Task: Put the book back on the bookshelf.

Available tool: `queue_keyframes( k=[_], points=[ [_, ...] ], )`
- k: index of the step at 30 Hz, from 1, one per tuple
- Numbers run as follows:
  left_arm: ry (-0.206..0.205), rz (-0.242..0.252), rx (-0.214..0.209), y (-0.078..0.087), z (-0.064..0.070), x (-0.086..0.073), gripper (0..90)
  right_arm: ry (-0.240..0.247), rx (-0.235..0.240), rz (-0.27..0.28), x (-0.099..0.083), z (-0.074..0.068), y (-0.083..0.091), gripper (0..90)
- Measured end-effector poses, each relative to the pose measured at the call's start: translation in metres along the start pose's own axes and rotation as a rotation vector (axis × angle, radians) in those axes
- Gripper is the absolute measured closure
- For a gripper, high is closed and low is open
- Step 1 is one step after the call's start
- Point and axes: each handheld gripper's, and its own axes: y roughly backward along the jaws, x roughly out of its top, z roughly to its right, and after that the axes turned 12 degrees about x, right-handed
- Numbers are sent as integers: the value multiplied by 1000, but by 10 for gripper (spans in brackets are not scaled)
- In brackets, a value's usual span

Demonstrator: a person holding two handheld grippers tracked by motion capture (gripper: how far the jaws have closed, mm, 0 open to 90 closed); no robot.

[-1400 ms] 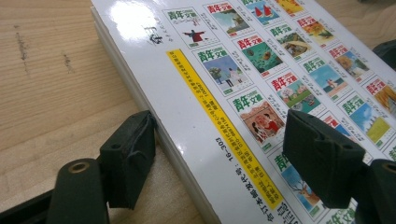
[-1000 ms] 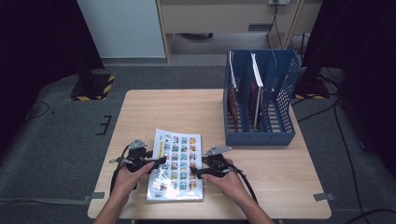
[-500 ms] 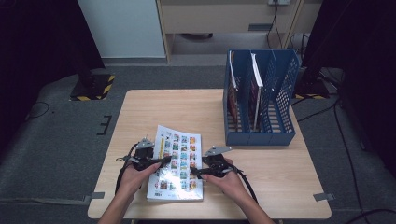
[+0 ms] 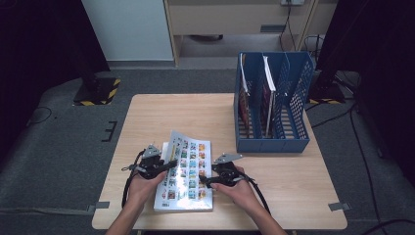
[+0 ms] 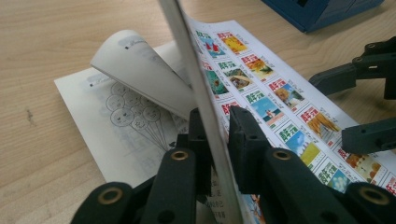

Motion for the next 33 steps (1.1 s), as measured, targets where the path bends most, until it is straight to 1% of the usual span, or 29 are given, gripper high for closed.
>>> queue_keyframes(
  k=[1,3,4,8,11,12,14,16,17,18,20,22,24,25,27,29,30,33],
  points=[
    [5,10,-2,1,1,0,811,3,0,1,0,0,0,271],
    [-7,27,-5,4,2,1,822,2,1,-1,0,0,0,262],
    [-3,39,-7,5,3,2,832,5,1,-6,0,-1,0,249],
    [-29,63,-5,8,5,3,838,17,2,-14,1,-1,-1,224],
    [-38,79,-5,9,6,4,842,15,4,-15,1,-2,-2,207],
    [-55,89,-5,10,8,5,844,14,2,-15,1,-1,-2,188],
    [-61,92,-4,11,8,5,845,11,5,-14,1,-1,-1,185],
    [-65,96,-4,11,9,5,848,10,11,-14,2,1,-2,166],
    [-50,101,-11,11,8,6,848,10,11,-14,2,1,-2,166],
    [-47,107,-15,12,8,6,850,1,21,-10,2,2,-1,154],
    [-60,114,-12,14,9,7,851,-27,41,6,3,5,-1,140],
    [-68,122,-9,15,10,7,853,-20,33,4,4,6,-2,140],
    [-87,126,-4,15,12,7,855,-6,25,-1,4,6,-3,139],
    [-87,130,-7,16,12,8,856,2,21,-7,4,5,-3,136],
    [-91,148,-10,19,12,8,857,6,28,-12,4,4,-3,131],
    [-95,163,-14,23,13,9,858,-10,34,-13,4,4,-1,121],
    [-96,169,-17,25,13,9,858,-6,34,-14,4,5,-1,116],
    [-87,182,-28,28,11,10,859,-23,56,-9,4,7,0,106]
  ],
)
